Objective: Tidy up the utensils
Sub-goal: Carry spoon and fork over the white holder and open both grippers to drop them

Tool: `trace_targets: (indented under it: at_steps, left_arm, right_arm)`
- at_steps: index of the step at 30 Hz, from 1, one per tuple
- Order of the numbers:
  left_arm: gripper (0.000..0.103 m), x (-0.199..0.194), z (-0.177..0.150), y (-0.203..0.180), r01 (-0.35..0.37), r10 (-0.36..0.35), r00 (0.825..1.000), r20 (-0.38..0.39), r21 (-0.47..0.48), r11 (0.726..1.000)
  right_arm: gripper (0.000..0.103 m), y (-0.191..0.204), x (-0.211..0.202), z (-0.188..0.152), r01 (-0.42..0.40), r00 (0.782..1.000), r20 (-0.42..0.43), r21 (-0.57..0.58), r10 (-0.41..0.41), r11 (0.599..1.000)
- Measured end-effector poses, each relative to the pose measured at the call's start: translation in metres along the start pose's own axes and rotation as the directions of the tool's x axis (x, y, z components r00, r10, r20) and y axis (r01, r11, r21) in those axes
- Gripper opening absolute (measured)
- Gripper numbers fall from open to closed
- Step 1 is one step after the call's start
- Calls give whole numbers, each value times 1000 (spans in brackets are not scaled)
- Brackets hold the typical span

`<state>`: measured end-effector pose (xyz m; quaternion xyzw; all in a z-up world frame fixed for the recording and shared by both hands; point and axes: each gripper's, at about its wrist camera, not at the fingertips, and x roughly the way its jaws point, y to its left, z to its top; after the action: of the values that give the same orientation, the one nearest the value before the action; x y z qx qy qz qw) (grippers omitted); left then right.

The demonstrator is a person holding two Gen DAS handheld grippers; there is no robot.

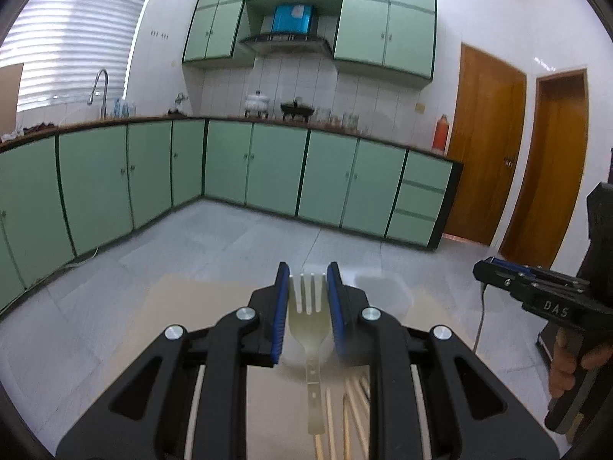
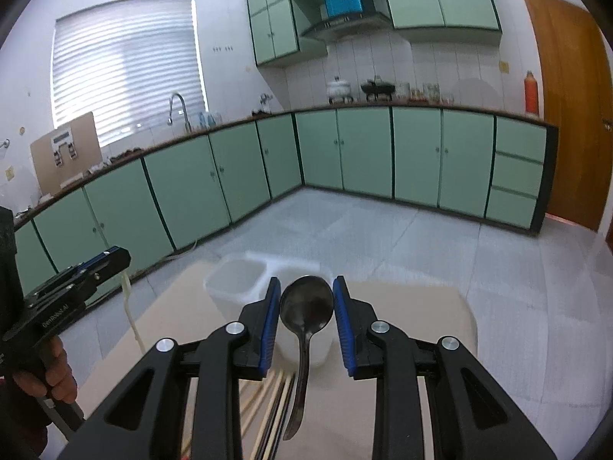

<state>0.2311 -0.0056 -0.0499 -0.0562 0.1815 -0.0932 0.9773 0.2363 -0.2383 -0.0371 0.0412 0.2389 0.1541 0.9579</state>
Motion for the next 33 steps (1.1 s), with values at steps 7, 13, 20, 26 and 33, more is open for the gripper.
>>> trace_targets:
  at_steps: [7, 13, 20, 26, 33]
  left_arm:
    - [19, 33, 53, -13, 19, -20, 995, 99, 14, 1000]
    - [19, 79, 69, -21, -1, -3, 992, 129, 34, 999]
    - [19, 122, 46, -21, -21, 17, 996, 89, 52, 998]
    - [19, 145, 18, -15, -21, 19, 999, 30, 59, 998]
    - [38, 147, -5, -5, -15, 17, 999, -32, 48, 999]
  right_arm:
    - [28, 4, 24, 56, 2, 995, 96, -17, 0, 1000]
    - [28, 3, 57, 79, 22, 990, 141, -31, -18, 999]
    - [28, -3, 94, 62, 25, 994, 109, -20, -23, 999]
    - [28, -2, 113, 37, 18, 998, 55, -20, -16, 1000]
    - [28, -5, 126, 7, -11, 1000, -14, 17, 11, 1000]
